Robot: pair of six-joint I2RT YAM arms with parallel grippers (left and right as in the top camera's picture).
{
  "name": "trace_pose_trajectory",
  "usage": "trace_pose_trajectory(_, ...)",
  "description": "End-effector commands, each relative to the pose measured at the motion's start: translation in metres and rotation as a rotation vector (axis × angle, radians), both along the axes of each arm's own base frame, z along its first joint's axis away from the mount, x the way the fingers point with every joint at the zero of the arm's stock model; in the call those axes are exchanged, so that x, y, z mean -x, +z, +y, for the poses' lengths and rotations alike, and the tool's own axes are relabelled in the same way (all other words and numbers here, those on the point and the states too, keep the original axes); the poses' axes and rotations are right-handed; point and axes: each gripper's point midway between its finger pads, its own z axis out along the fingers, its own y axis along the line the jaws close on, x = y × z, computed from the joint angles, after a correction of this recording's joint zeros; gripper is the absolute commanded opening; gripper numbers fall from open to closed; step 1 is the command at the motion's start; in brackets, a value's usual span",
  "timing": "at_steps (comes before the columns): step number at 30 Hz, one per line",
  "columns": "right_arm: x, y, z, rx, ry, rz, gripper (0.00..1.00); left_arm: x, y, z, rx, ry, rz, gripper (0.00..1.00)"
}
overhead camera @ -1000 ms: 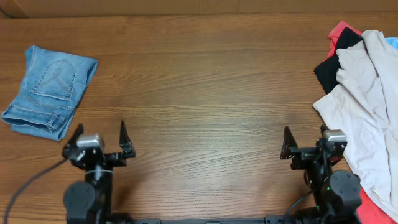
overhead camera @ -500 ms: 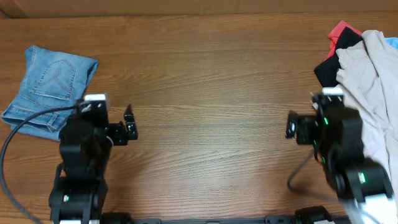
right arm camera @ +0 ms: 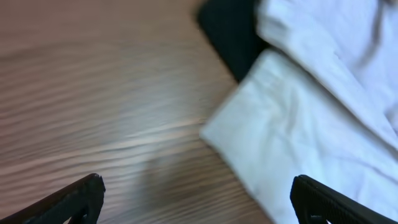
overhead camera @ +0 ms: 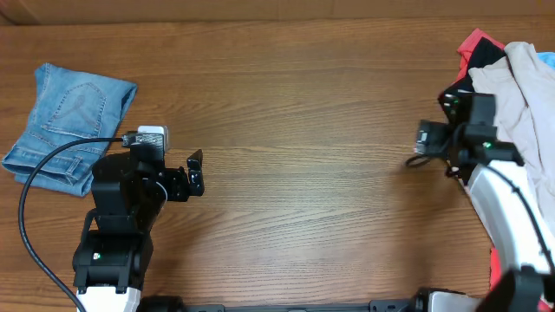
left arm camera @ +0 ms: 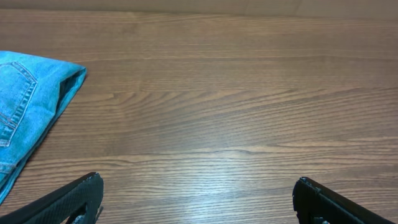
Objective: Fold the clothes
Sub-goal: 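Move the right gripper toward the beige shorts on the clothes pile, then grasp the beige shorts with the right gripper and drag them left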
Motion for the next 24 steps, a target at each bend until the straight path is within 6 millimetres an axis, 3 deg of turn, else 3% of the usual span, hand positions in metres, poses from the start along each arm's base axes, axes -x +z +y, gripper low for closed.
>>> trace_pose_trajectory(1,-0.004,-0.025,-0.019,-0.050,-0.041,0.057,1.00,-0.002,0.012,-0.005,0.025,-0.012,-0.024,1.00)
trace_pose_trajectory(6,-0.005,-0.059,-0.037,-0.065,-0.092,0.119,1.00,-0.002,0.013,-0.005,0.025,-0.011,-0.024,1.00)
trace_pose_trajectory(18,-0.021,-0.097,-0.042,-0.068,-0.093,0.135,0.98,-0.002,0.012,-0.005,0.026,-0.012,-0.023,1.00)
trace_pose_trajectory(21,-0.022,-0.101,-0.042,-0.066,-0.093,0.133,0.88,-0.002,0.012,-0.005,0.026,-0.012,-0.024,1.00)
trace_pose_trajectory(24,-0.026,-0.098,-0.045,-0.057,-0.101,0.113,0.64,-0.002,0.012,-0.005,0.026,-0.012,-0.023,1.00)
